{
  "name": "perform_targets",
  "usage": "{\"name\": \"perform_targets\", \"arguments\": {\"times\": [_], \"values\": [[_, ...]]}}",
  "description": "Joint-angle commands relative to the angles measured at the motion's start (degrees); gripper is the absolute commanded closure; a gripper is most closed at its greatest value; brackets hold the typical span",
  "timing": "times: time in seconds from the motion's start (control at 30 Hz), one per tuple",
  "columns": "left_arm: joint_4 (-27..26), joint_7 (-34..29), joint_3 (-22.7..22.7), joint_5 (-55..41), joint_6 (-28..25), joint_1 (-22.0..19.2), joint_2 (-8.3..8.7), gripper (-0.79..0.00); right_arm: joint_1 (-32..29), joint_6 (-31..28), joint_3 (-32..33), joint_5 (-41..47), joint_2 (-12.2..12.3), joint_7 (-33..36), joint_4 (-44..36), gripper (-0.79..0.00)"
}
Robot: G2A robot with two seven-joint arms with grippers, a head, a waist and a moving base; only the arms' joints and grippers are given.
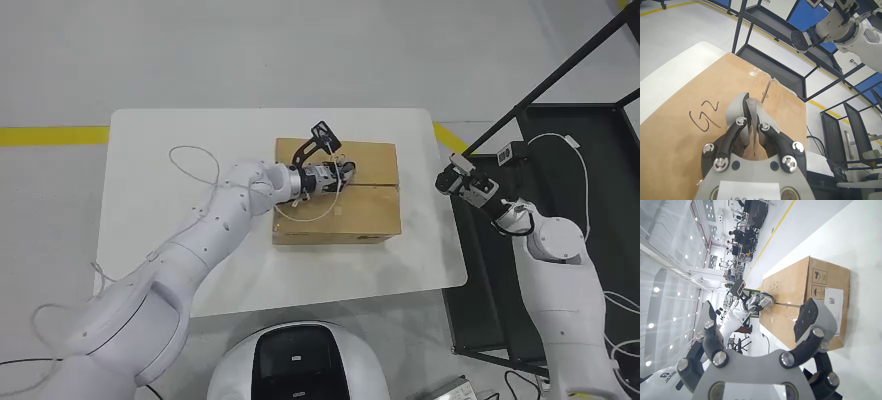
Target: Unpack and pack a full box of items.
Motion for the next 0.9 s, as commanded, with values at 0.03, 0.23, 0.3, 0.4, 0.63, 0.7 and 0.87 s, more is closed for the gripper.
{"name": "perform_targets", "arguments": {"times": [0.03,0.23,0.3,0.4,0.63,0.7,0.87], "values": [[1.61,0.50,0.12,0.24,-0.14,-0.38,-0.83,0.000,-0.41,-0.07,-0.02,-0.07,0.04,-0.36,-0.45,-0.785],[4.30,1.27,0.10,0.94,-0.65,-1.25,-2.22,-0.785,-0.99,0.03,-0.22,-0.37,0.14,-0.95,-1.51,-0.785],[5.11,1.33,-0.05,0.97,-1.23,-1.54,-2.53,-0.785,-1.23,-0.01,-0.14,-0.36,0.18,-1.10,-1.94,-0.785],[5.95,1.79,-0.45,1.05,-2.53,-1.98,-2.81,-0.785,-1.64,-0.20,-0.05,-0.35,0.23,-1.36,-2.68,-0.785],[6.21,3.59,-2.09,0.93,-6.85,-2.50,-2.57,-0.785,-2.19,-0.62,-0.21,-0.45,0.33,-1.74,-3.56,-0.785],[5.74,3.25,-2.38,1.33,-8.05,-2.56,-2.38,-0.785,-2.27,-0.75,-0.20,-0.49,0.37,-1.69,-3.68,-0.785],[3.92,-0.62,-1.75,5.00,-7.32,-2.47,-2.15,-0.785,-2.51,-0.84,-0.09,-0.45,0.47,-1.97,-3.94,-0.785]]}}
